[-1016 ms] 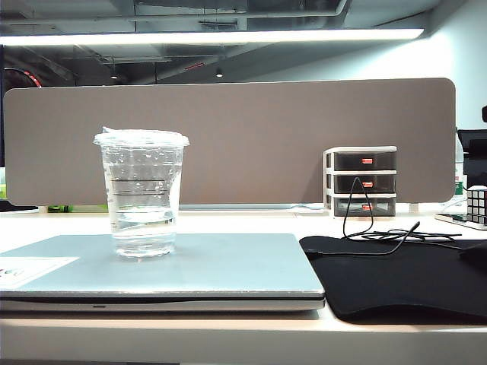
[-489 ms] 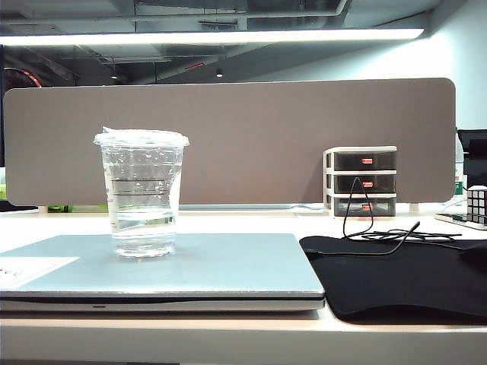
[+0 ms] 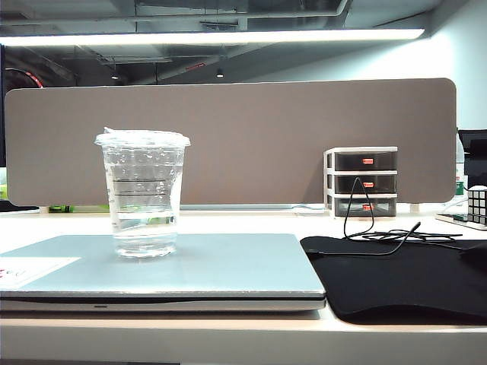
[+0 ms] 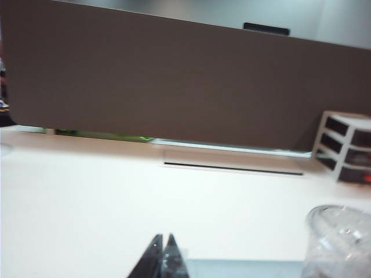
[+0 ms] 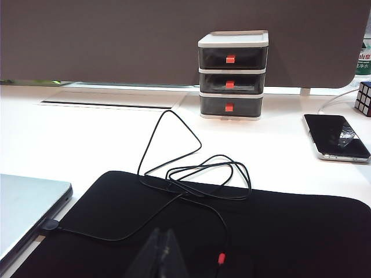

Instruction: Pick up the coffee cup and place it over the laptop.

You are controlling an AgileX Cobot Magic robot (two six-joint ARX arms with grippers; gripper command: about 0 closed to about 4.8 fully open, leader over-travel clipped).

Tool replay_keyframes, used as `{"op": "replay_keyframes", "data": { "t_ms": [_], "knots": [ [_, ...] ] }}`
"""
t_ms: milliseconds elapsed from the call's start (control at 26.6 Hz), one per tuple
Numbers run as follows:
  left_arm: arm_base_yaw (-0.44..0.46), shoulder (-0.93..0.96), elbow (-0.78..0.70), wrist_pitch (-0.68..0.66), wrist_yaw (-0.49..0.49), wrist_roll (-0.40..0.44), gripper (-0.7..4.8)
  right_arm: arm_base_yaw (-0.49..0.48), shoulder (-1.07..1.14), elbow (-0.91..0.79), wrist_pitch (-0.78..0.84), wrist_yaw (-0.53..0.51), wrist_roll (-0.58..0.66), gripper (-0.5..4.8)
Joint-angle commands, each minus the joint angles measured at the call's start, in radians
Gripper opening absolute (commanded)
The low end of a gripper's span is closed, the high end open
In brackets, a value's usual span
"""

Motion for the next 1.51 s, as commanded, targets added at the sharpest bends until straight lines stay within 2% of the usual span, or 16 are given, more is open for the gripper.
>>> {"op": "replay_keyframes", "data": {
  "t_ms": [38, 301, 452, 640, 753, 791, 1054, 1242, 1506],
  "knots": [
    [0.0, 0.001, -0.008, -0.016, -0.008, 0.077, -0.06, 0.0, -0.002, -0.006, 0.025, 0.007, -0.004, -0.06],
    [0.0, 0.0, -0.052, -0.033, -0.074, 0.099, -0.05, 0.0, -0.002, -0.006, 0.045, 0.15, -0.006, -0.06],
    [0.0, 0.001, -0.052, -0.033, -0.074, 0.138, -0.05, 0.0, -0.002, -0.006, 0.047, 0.156, -0.006, -0.06],
    [-0.011, 0.001, -0.052, -0.044, -0.07, 0.099, -0.06, 0.0, -0.002, -0.006, 0.047, 0.157, -0.006, -0.06],
    [-0.058, 0.0, -0.052, -0.101, -0.067, 0.077, -0.05, 0.0, -0.002, -0.006, 0.047, 0.16, -0.007, -0.06],
    [-0.105, 0.001, -0.052, -0.128, -0.075, 0.084, -0.06, 0.0, -0.002, -0.006, 0.047, 0.159, -0.006, -0.06],
    [-0.254, 0.001, -0.053, -0.119, -0.18, 0.138, -0.05, 0.0, -0.002, -0.006, 0.048, 0.159, -0.006, -0.06],
    [-0.279, 0.001, -0.053, -0.096, -0.301, 0.192, -0.05, 0.0, -0.002, -0.006, 0.075, 0.159, -0.006, -0.06],
    [-0.28, 0.001, -0.053, -0.052, -0.315, 0.192, -0.05, 0.0, -0.002, -0.006, 0.095, 0.159, -0.006, -0.06]
  ]
}}
